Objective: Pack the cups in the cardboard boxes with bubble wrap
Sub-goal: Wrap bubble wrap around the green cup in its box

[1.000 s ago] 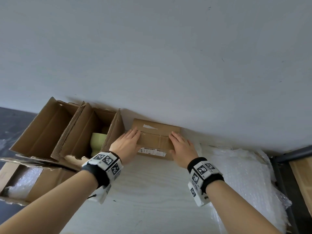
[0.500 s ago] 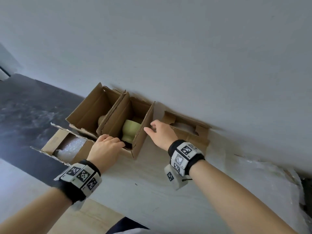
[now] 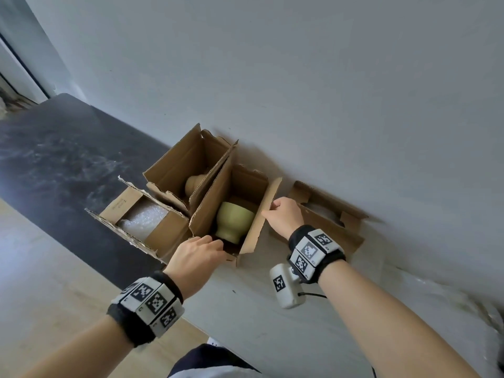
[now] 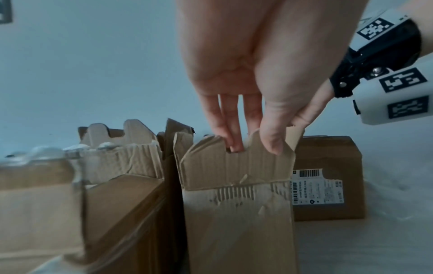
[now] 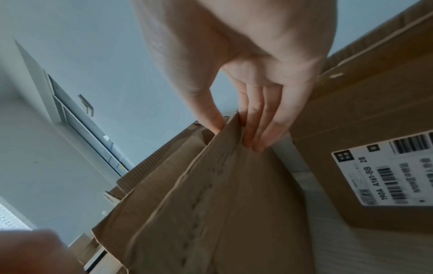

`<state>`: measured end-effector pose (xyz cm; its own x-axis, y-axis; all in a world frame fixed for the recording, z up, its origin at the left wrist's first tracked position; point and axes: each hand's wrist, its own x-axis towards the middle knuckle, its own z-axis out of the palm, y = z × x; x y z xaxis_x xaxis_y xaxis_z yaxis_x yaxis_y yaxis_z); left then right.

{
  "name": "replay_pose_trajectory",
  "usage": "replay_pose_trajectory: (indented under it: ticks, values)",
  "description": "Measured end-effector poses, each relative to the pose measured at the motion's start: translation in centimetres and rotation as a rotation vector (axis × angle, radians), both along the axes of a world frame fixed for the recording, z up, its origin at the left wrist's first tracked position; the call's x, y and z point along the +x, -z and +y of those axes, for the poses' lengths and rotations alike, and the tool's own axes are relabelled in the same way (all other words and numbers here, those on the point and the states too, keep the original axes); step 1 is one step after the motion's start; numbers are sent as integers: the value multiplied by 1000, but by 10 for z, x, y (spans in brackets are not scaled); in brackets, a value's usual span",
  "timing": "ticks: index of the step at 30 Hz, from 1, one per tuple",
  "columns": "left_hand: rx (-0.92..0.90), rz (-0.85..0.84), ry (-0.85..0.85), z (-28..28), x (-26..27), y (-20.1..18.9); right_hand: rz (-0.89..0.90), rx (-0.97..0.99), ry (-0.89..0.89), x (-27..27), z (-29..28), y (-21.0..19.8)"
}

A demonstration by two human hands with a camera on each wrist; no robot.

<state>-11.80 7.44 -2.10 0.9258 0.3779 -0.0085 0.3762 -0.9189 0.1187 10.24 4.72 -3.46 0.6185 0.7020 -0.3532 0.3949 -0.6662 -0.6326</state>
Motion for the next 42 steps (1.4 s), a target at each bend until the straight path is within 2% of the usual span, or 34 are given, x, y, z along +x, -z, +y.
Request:
replay_pose_trajectory:
  ticks: [4, 8, 10, 13, 16, 18, 21, 22, 26, 28, 30, 32, 34, 36, 39, 42]
  values:
    - [-120, -29, 40, -4, -29, 0, 8, 55, 35, -2, -14, -1]
    - [-202, -26, 72, -11, -57, 1, -230, 162, -129, -4, -18, -8]
    - [-250, -27, 44, -15, -70, 3, -293, 111, -223, -4, -15, -9]
    - [-328, -57, -30, -21, -85, 3, -280, -33, -352, -2, -7, -9]
    - [-277, -82, -101, -25, -94, 4, -323, -53, -408, -1, 1, -8]
    - [-219, -62, -184, -28, -97, 5, -358, -30, -401, 0, 6, -9]
    - [-309, 26, -445, -31, -99, 10, -354, -6, -372, 4, 11, -9]
    - [-348, 9, -534, -32, -99, 15, -343, -1, -361, 5, 11, -10]
    - [-651, -236, -904, -31, -94, 31, -305, 15, -308, 6, 5, -10]
    - [-870, -411, -1055, -32, -96, 38, -278, 31, -290, 5, 1, -12]
    - [-1000, -546, -1100, -34, -101, 40, -245, 80, -290, 5, -6, -18]
    - [-985, -608, -1050, -33, -106, 39, -230, 150, -323, 2, -13, -25]
    - [-924, -561, -1020, -30, -107, 37, -216, 213, -352, -3, -21, -31]
    - [-906, -426, -1040, -27, -104, 34, -221, 244, -358, -7, -26, -33]
    - [-957, -189, -1109, -21, -95, 31, -232, 237, -336, -8, -30, -32]
    - [-1010, -78, -1149, -17, -89, 32, -214, 246, -322, -7, -38, -29]
